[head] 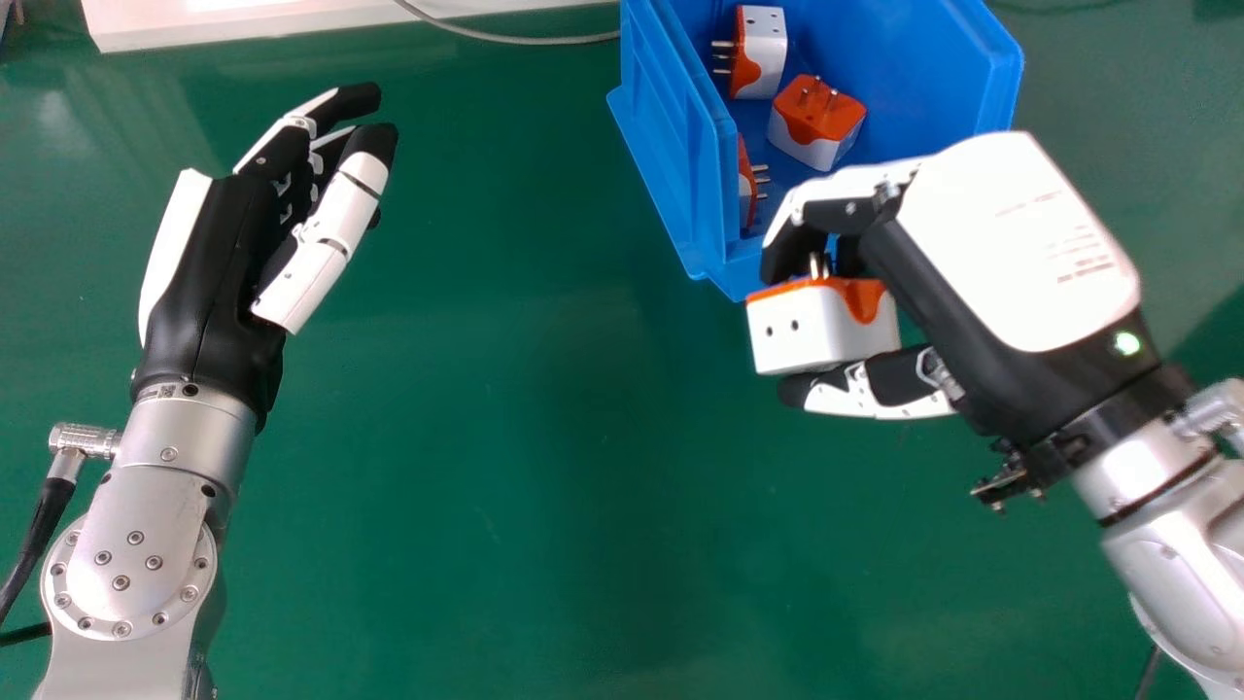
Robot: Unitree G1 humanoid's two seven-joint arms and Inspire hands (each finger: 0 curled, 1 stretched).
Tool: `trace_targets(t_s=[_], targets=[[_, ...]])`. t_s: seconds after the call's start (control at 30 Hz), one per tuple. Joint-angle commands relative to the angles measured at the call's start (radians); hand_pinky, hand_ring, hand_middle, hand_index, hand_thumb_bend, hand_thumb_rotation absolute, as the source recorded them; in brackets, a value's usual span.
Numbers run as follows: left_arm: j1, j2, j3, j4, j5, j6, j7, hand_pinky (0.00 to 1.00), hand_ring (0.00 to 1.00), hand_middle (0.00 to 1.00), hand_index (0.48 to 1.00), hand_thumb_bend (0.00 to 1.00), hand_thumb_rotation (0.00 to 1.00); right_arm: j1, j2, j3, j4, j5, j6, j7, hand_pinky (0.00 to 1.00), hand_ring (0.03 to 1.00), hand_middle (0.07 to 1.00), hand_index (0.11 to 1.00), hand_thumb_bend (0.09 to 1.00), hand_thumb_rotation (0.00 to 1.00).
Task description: Pick all objects and put in blue box
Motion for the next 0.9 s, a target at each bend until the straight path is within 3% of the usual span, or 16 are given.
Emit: trace_targets(t_s=[0.0,0.3,0.47,0.73,0.87], targets=[[-0.009,0.012,0.003,0.0,-0.001,-0.037,0.001,0.77,0.85,0.83,0.842,0.37,0.72,0.003,0.014,-0.038,-0.045,0.016,-0.016,-0.033,0.34,0.436,0.513,0.504,0.497,0.0],[0.002,0.016,0.007,0.003,-0.002,-0.054,-0.003,0.78,0.85,0.83,0.846,0.36,0.71,-0.042,0.028,-0.074,-0.008,-0.035,-0.019,-0.072,0.34,0.442,0.52,0.51,0.495,0.0],[0.01,0.016,0.008,0.004,-0.003,-0.063,-0.003,0.78,0.85,0.83,0.849,0.36,0.71,-0.1,0.034,-0.066,0.046,-0.06,0.013,-0.062,0.34,0.44,0.52,0.51,0.495,0.0],[0.011,0.021,0.011,0.024,-0.008,-0.081,-0.006,0.78,0.85,0.83,0.851,0.36,0.71,-0.204,0.045,-0.028,0.125,-0.076,0.077,-0.034,0.34,0.44,0.518,0.512,0.495,0.0],[0.015,0.021,0.01,0.018,-0.006,-0.08,-0.005,0.78,0.86,0.83,0.852,0.37,0.71,-0.258,0.035,-0.019,0.177,-0.08,0.089,-0.028,0.34,0.439,0.518,0.514,0.495,0.0]])
